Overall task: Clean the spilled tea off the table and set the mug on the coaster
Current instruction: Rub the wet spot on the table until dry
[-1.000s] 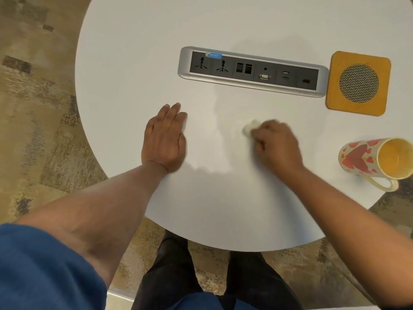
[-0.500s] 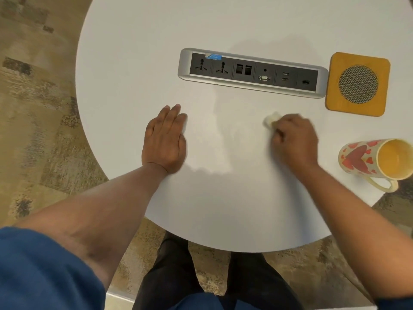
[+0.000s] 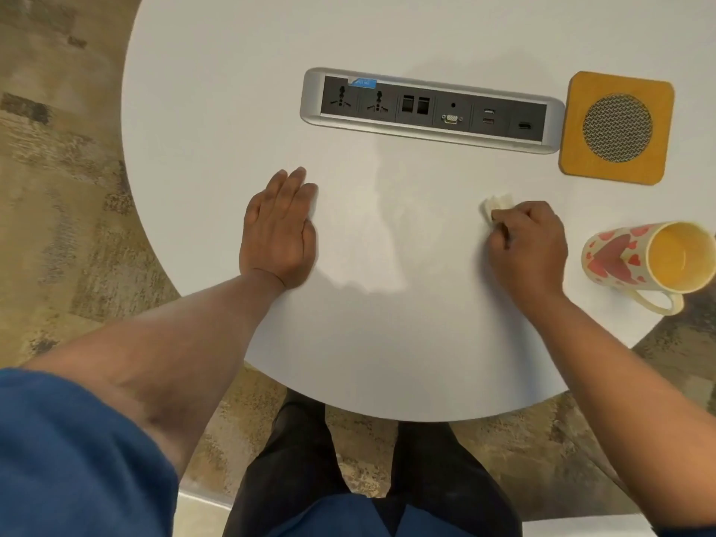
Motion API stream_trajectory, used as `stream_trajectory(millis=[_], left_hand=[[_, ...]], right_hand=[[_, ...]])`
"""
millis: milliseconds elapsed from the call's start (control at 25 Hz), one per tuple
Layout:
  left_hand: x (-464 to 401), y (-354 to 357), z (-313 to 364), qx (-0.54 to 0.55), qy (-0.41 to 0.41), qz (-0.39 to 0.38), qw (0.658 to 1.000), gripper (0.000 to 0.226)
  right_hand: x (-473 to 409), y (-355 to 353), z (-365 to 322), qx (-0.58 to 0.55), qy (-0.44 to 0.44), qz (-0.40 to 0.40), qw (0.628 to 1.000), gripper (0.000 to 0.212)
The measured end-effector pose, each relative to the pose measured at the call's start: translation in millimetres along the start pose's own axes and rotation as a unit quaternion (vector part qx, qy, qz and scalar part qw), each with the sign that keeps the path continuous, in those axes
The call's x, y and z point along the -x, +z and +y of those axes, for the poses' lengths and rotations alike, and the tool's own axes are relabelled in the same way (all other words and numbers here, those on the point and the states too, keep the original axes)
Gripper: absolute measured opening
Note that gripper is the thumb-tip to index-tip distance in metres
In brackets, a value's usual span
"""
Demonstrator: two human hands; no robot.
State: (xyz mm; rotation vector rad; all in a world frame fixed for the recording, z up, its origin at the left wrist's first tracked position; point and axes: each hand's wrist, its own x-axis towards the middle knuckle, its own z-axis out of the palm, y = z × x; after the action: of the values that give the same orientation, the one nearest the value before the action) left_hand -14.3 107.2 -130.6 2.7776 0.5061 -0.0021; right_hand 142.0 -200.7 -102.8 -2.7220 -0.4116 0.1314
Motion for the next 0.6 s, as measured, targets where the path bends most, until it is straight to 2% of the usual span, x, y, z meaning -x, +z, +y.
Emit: stream_trajectory(millis=[80, 200, 280, 400, 520, 600], left_hand=[[0.9, -0.1, -0.5, 0.002, -0.002, -0.001, 1.0, 0.054], [0.3, 0.4, -1.1, 0.0, -0.001, 0.003, 1.0, 0.054], [0.9, 0.2, -1.5, 0.0, 0.0, 0.003, 1.0, 0.054], [0.5, -0.7, -1.4, 0.001, 0.002, 0.004, 1.0, 0.054], [0.3, -0.4, -0.9, 0.004, 0.0, 0.0, 1.0, 0.054], [0.0, -1.1, -1.3, 0.005, -0.003, -0.002, 1.0, 0.055]], right_hand=[[16.7, 10.1, -18.7, -0.011, 0.001, 0.003, 1.0, 0.025], [77.7, 25.6, -52.4, -0.011, -0.13, -0.082, 0.988, 0.014], [84.0, 22.5, -46.5, -0.013, -0.172, -0.091, 0.981, 0.014], [30.7, 13.6, -32.7, 0.009, -0.08, 0.001, 0.997, 0.029], [-30.0, 29.1, -53.7, -0.02, -0.035, -0.015, 0.999, 0.021], [-38.4, 51.6, -90.9, -0.014, -0.096, -0.014, 0.995, 0.027]])
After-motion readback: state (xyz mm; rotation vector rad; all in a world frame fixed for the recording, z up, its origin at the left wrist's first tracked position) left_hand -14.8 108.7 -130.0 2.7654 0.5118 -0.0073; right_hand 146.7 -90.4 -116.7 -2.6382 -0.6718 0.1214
